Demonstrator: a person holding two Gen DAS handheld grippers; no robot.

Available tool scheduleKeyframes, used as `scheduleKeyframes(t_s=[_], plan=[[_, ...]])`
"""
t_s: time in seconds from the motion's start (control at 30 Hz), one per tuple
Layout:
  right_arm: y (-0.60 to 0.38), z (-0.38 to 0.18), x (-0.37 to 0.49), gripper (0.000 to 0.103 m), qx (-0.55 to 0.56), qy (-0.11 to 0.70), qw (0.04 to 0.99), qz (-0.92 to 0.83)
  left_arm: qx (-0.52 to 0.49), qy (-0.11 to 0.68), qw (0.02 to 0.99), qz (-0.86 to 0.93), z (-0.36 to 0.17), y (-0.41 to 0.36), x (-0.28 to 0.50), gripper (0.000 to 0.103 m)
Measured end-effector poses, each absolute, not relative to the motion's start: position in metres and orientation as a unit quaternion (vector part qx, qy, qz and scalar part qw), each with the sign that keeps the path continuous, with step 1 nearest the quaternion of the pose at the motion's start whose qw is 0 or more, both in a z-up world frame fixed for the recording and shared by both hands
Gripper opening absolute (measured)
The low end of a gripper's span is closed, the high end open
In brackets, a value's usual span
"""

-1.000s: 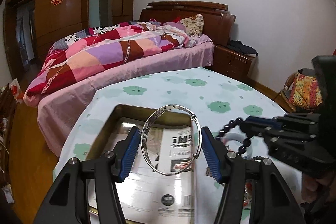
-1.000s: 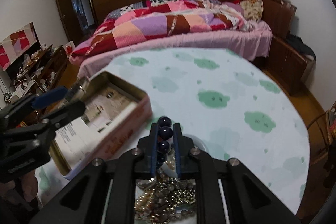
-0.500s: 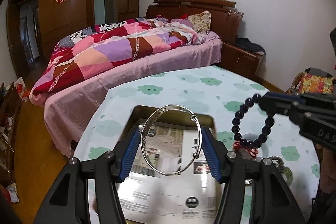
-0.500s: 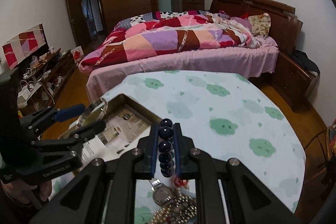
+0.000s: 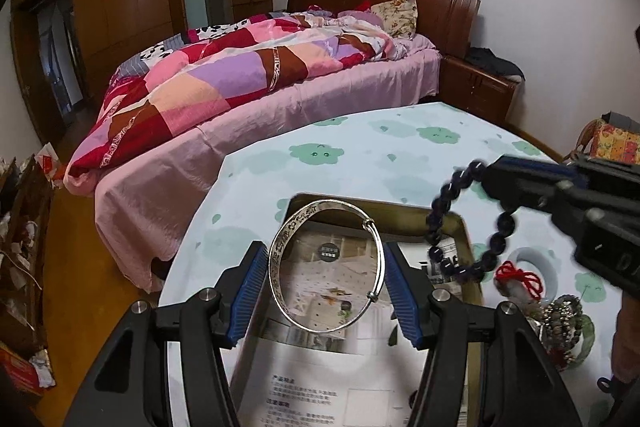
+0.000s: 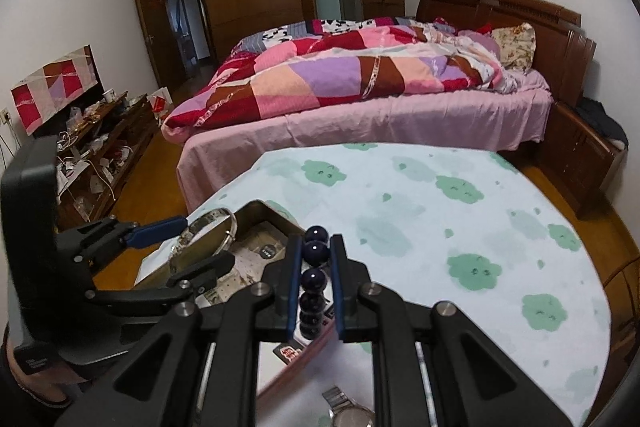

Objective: Organize jewelry
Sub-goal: 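Open the left tool to drop the bangle in the tin while the right tool drops the bead bracelet there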

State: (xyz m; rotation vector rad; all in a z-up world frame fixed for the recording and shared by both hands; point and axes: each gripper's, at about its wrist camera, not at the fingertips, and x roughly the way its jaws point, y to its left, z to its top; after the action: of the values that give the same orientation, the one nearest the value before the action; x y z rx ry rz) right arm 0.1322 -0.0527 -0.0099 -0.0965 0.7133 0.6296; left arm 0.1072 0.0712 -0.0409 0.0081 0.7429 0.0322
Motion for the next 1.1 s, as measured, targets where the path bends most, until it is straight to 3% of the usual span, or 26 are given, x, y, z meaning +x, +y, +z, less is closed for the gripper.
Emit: scheduleKeyframes(t_s=[0.47,0.53,0.6,0.67,1.1], plan=[[-0.042,-0.051,0.146,0.017,-0.072,0.39,0.875,0.277,0.035,0.39,0.92,0.014,-0.05,0.069,0.125,0.06],[-0.043,-0.052,0.147,0.02,-0.071,0.391,0.875,0.276,0.032,0.39,0.92,0.017,-0.051,0.069,0.124,0.06],[-0.046,-0.052,0.146,0.038,-0.067,0.392,0.875,0.276,0.027,0.388,0.921,0.021,-0.05,0.07,0.121,0.063],[-0.05,-0.05,0.145,0.039,-0.063,0.389,0.877,0.275,0.022,0.384,0.923,0.026,-0.048,0.07,0.119,0.072],[-0.145,-0.034,0.119,0.042,-0.044,0.369,0.904,0.211,0.027,0.36,0.933,-0.006,-0.039,0.03,0.082,0.072]])
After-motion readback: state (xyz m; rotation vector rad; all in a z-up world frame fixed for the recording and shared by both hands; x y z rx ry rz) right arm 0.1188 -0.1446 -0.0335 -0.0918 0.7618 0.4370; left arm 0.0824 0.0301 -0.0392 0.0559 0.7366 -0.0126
